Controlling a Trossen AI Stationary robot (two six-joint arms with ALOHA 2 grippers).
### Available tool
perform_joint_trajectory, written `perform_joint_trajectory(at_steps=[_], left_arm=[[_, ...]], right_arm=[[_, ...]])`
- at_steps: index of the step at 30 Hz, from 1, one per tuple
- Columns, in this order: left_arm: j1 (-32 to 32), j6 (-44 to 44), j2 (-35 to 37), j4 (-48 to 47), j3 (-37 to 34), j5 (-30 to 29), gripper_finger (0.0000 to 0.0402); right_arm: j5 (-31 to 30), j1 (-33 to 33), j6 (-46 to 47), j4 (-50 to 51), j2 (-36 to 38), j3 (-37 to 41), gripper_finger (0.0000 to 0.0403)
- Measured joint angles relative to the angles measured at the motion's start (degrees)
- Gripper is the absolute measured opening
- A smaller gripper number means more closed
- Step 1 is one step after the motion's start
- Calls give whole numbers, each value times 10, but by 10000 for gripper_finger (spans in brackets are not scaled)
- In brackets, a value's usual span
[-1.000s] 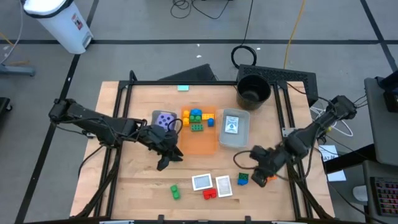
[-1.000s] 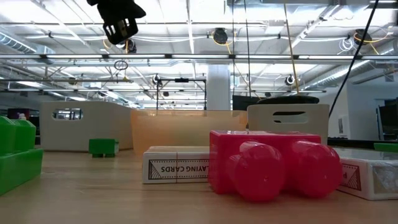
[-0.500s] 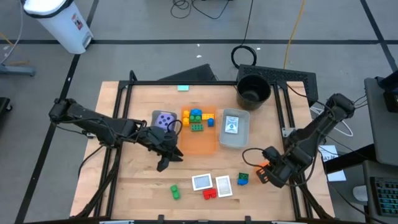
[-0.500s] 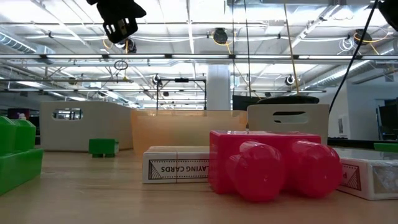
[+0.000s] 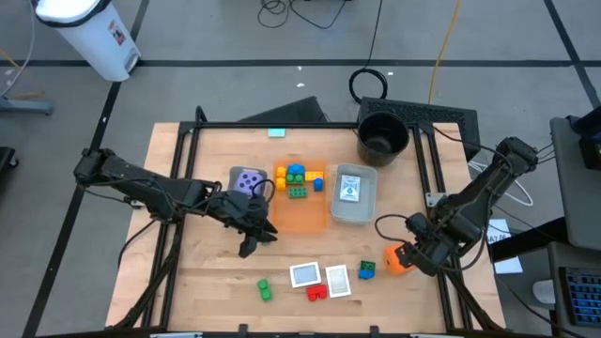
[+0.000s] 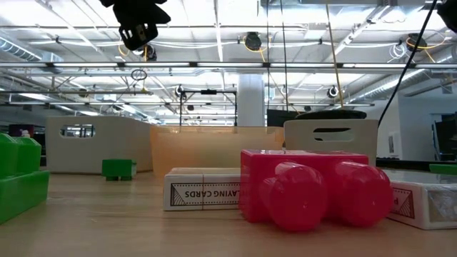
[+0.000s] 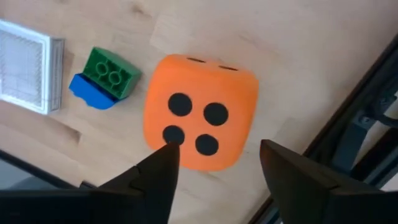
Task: Pick & Place Toys
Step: Put the orange dice into the left gray bin
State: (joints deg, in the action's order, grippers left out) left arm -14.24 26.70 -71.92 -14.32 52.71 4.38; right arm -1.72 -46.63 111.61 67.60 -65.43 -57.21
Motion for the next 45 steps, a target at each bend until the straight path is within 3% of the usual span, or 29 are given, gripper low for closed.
perform_joint_trajectory(at_steps=[9, 19, 24, 35, 45], left_arm=[[0, 2, 0, 0, 0, -5, 113], [3, -7, 0, 0, 0, -41, 113], [4, -7, 0, 0, 0, -41, 113], [4, -6, 0, -1, 0, -41, 113], [4, -5, 0, -6, 0, -41, 113]], right_arm=[[-30, 0, -20, 12, 0, 0, 273], [-31, 0, -28, -1, 0, 0, 281], [-66, 0, -27, -12, 0, 0, 292], [-75, 0, -12, -24, -6, 0, 395], [-75, 0, -17, -218, -12, 92, 397]])
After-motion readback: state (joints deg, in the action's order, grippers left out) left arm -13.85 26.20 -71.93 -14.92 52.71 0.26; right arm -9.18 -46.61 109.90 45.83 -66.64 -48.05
